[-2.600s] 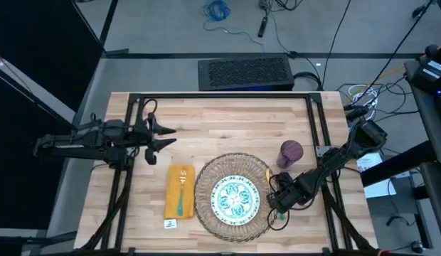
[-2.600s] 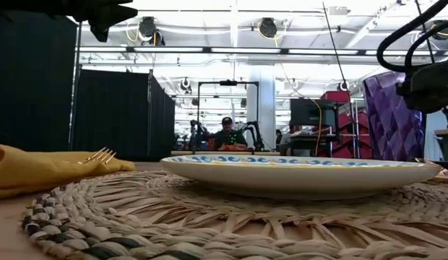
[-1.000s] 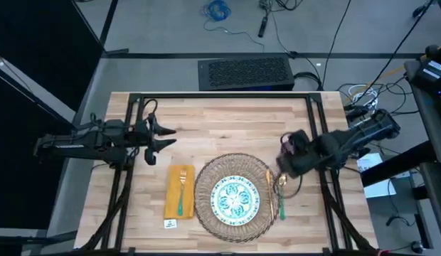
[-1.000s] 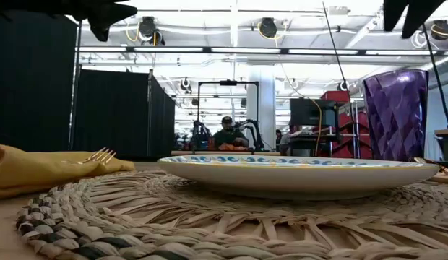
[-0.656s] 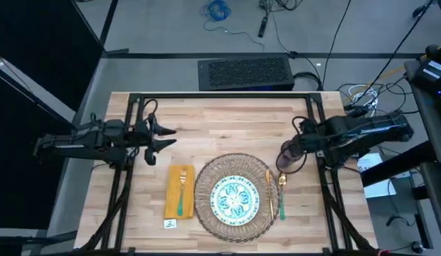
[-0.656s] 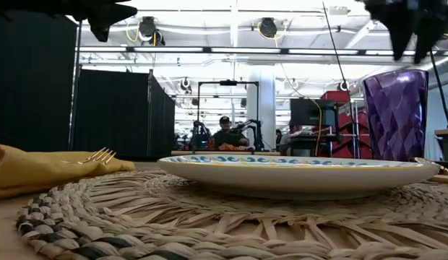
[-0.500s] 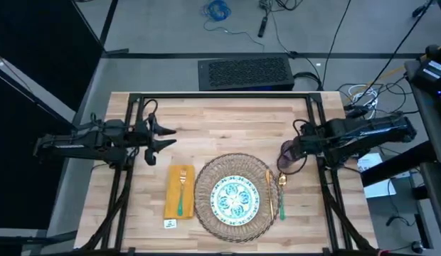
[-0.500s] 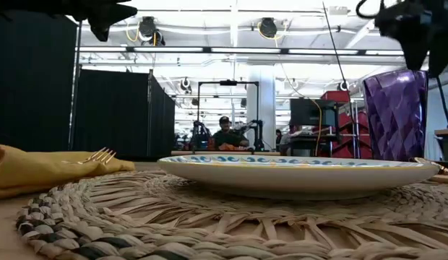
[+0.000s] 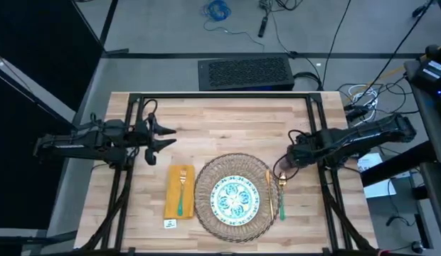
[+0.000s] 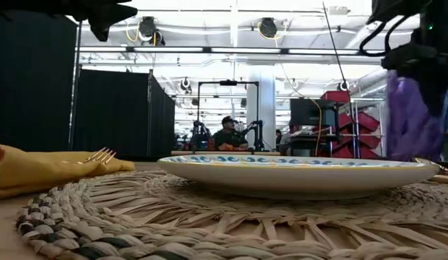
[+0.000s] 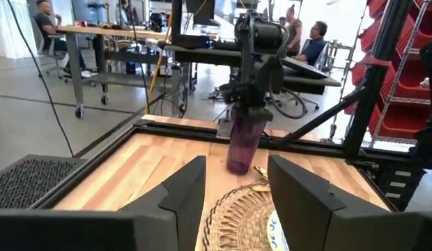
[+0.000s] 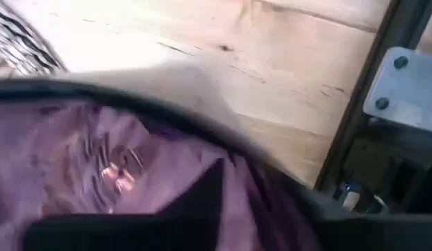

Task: Set table place
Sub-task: Move the cup to the top of the brown table mat, then adjust the green table spoon

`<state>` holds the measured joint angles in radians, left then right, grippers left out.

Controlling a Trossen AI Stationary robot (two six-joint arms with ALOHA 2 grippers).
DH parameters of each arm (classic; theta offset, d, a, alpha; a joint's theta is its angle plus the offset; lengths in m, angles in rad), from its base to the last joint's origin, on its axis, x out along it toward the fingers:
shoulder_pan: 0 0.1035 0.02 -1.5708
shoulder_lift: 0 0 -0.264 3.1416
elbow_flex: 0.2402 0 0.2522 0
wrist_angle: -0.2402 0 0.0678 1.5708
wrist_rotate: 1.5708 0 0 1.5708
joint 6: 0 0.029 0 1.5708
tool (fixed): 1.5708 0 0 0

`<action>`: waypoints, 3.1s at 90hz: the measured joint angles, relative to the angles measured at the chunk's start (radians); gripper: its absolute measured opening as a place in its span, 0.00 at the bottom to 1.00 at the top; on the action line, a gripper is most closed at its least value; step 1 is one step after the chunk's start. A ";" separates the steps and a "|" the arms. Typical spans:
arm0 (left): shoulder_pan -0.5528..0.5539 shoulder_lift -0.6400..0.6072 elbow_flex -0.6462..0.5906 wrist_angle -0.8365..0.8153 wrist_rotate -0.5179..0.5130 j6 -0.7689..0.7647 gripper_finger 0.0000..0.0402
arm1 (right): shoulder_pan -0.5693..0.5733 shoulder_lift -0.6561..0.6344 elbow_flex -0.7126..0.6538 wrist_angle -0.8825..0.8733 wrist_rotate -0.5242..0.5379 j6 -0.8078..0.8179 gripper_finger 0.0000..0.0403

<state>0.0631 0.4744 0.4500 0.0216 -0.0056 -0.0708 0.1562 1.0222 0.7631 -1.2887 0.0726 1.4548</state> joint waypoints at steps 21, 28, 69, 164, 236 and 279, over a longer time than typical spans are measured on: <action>0.000 0.000 0.000 0.002 -0.003 0.000 0.35 | -0.065 0.000 0.063 0.028 0.014 -0.108 0.01; 0.000 0.000 0.000 0.003 -0.003 0.000 0.35 | -0.107 0.000 0.124 0.018 0.058 -0.159 0.00; 0.000 0.000 0.000 0.028 -0.003 0.000 0.35 | -0.544 0.172 0.302 0.148 -0.028 -0.642 0.00; 0.000 0.000 0.000 0.029 -0.003 0.026 0.35 | -0.646 0.587 0.444 0.186 -0.136 -0.893 0.02; 0.000 0.000 0.000 0.030 -0.003 0.025 0.35 | -0.648 0.589 0.769 0.069 -0.148 -0.919 0.43; 0.000 0.000 0.000 0.015 -0.001 0.024 0.35 | -0.251 0.295 1.003 -0.128 0.085 -0.864 0.43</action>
<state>0.0631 0.4747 0.4500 0.0367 -0.0069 -0.0471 -0.0951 1.3174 1.7659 -1.4166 0.1572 0.5903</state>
